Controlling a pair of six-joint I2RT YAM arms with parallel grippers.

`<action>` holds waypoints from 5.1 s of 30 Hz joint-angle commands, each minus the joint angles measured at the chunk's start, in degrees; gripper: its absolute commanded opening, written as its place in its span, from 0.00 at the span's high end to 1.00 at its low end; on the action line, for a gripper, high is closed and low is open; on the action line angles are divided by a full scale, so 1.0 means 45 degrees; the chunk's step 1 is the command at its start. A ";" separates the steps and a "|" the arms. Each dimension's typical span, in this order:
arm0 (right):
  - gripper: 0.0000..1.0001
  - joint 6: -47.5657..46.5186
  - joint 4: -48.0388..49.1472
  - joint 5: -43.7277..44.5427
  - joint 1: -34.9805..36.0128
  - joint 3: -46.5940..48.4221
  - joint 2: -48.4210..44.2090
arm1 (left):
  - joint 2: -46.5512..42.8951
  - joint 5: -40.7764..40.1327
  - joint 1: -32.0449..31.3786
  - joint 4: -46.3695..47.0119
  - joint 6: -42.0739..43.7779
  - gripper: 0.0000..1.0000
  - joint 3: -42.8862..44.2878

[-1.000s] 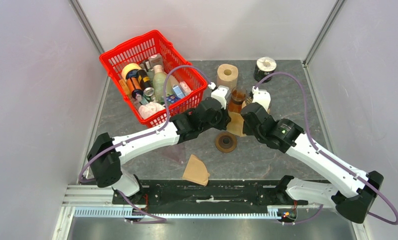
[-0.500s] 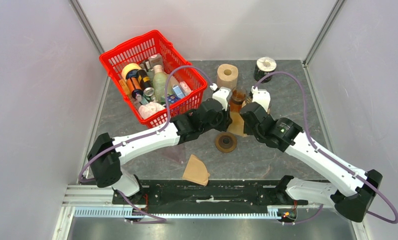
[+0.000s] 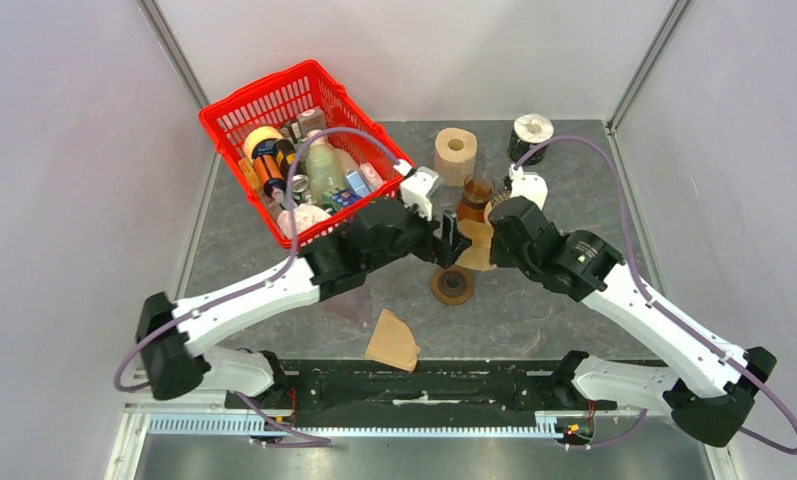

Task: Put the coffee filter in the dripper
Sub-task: Place the coffee filter in the coffee dripper.

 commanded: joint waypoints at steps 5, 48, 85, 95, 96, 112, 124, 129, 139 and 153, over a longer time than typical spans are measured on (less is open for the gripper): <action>1.00 0.0859 -0.0849 0.0587 -0.0944 0.1871 -0.0084 | -0.2414 -0.0184 0.0095 0.2164 0.1184 0.13 -0.1032; 0.53 -0.1590 -0.2236 -0.4291 -0.7961 0.4224 0.3317 | -0.2353 -0.0409 0.3201 0.2841 0.0048 0.08 -0.3021; 0.78 -0.3053 -0.2439 -0.6738 -0.7951 0.5816 0.6960 | -0.2479 -0.1120 0.3191 0.2665 0.0234 0.07 -0.3103; 0.79 -0.3243 -0.2103 -0.6967 -0.7941 0.5781 0.7706 | -0.2396 -0.1188 0.3197 0.2646 0.0224 0.07 -0.3085; 0.79 -0.3234 -0.2096 -0.6969 -0.7943 0.5762 0.7754 | -0.2365 -0.1194 0.3189 0.2646 0.0234 0.07 -0.3083; 0.81 -0.3462 -0.2184 -0.6191 -0.7842 0.5468 0.8132 | -0.2357 -0.1178 0.3199 0.2646 0.0221 0.07 -0.3084; 0.81 -0.3629 -0.2176 -0.6181 -0.7572 0.5370 0.8306 | -0.2335 -0.1170 0.3199 0.2646 0.0266 0.07 -0.3083; 0.74 -0.3627 -0.2243 -0.6215 -0.7522 0.5418 0.8313 | -0.2357 -0.1197 0.3184 0.2646 0.0271 0.07 -0.3103; 0.63 -0.3650 -0.2337 -0.6208 -0.7436 0.5482 0.8140 | -0.2347 -0.1201 0.3193 0.2646 0.0285 0.07 -0.3083; 0.51 -0.3623 -0.2428 -0.6181 -0.7379 0.5605 0.8199 | -0.2323 -0.1231 0.3201 0.2646 0.0339 0.07 -0.3064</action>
